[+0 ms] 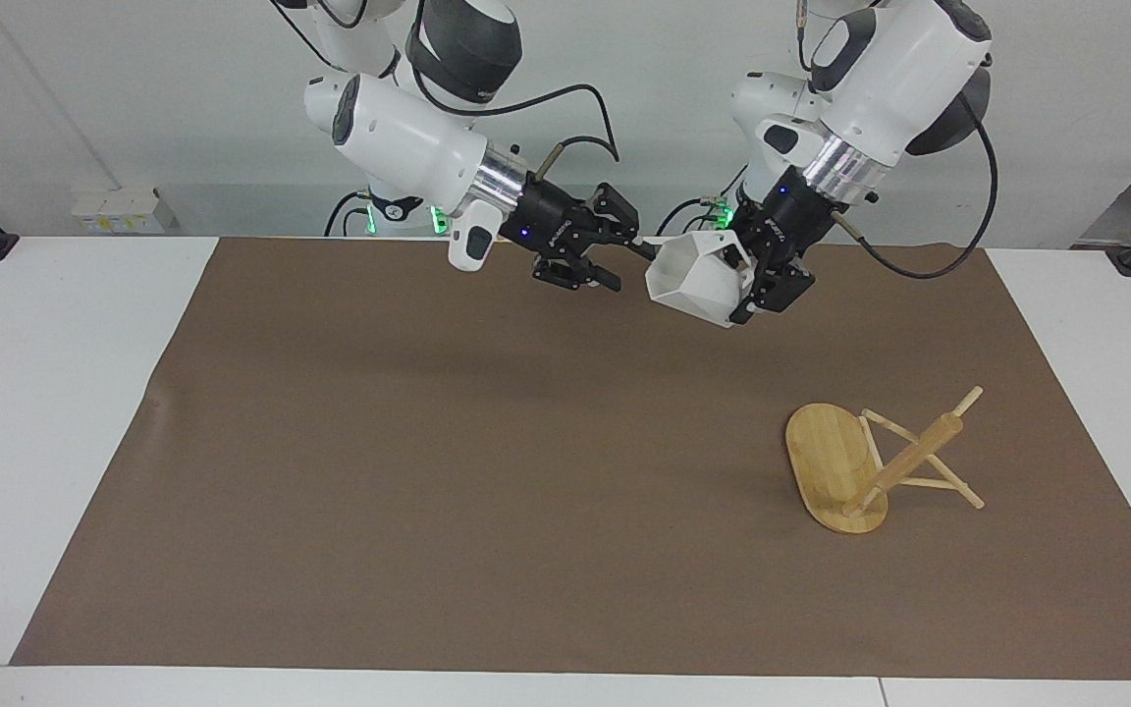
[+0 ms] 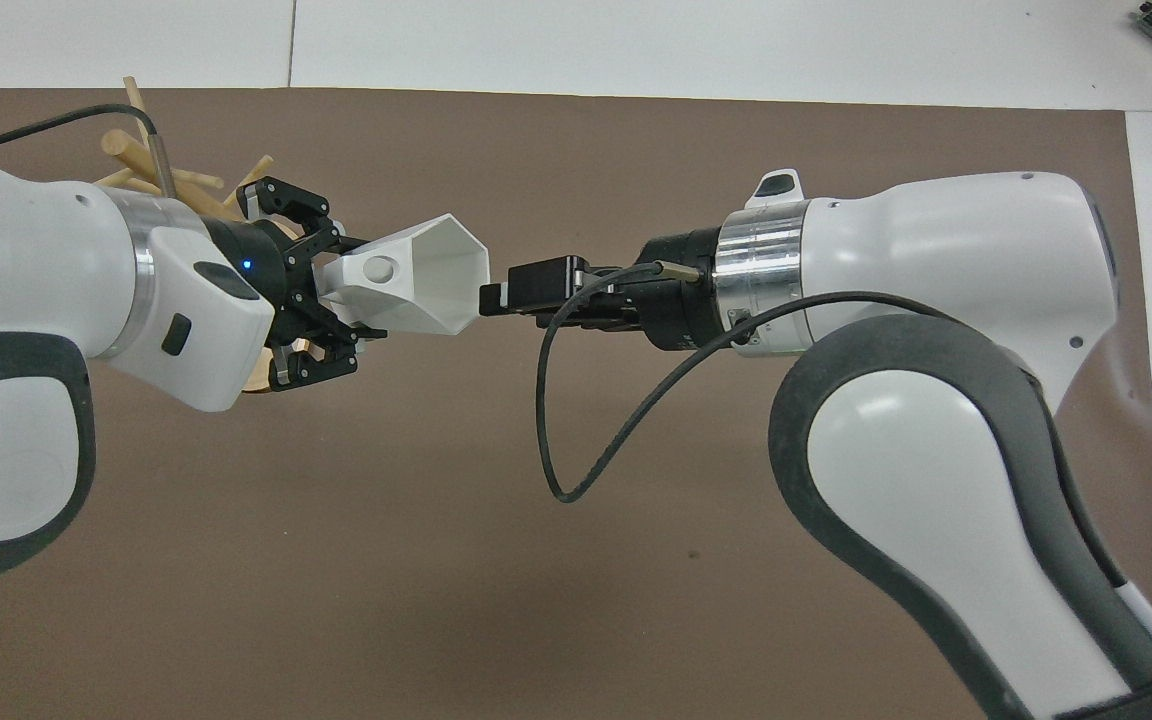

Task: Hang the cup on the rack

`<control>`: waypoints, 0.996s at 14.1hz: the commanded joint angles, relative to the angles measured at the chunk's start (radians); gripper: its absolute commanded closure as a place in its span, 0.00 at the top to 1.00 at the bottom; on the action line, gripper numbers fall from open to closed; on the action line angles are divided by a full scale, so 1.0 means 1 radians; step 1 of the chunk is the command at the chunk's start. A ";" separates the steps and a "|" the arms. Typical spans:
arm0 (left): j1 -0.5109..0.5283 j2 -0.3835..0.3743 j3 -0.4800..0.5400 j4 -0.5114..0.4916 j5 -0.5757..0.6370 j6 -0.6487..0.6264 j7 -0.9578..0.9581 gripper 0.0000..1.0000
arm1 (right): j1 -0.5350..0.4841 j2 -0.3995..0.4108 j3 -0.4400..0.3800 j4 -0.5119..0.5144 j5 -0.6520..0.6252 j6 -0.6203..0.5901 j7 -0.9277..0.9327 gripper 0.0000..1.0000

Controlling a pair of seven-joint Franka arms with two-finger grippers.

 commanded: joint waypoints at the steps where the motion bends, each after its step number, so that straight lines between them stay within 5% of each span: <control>1: -0.005 -0.021 -0.009 -0.008 0.109 -0.106 -0.268 0.00 | -0.059 -0.022 -0.002 -0.033 -0.149 -0.016 0.022 1.00; 10: 0.085 0.040 -0.006 0.002 0.101 -0.153 -0.626 0.00 | -0.363 -0.024 -0.002 -0.064 -0.975 -0.092 0.016 1.00; 14: 0.101 0.152 -0.004 0.097 0.093 -0.153 -0.799 0.00 | -0.449 -0.040 -0.033 -0.026 -1.069 -0.201 0.013 1.00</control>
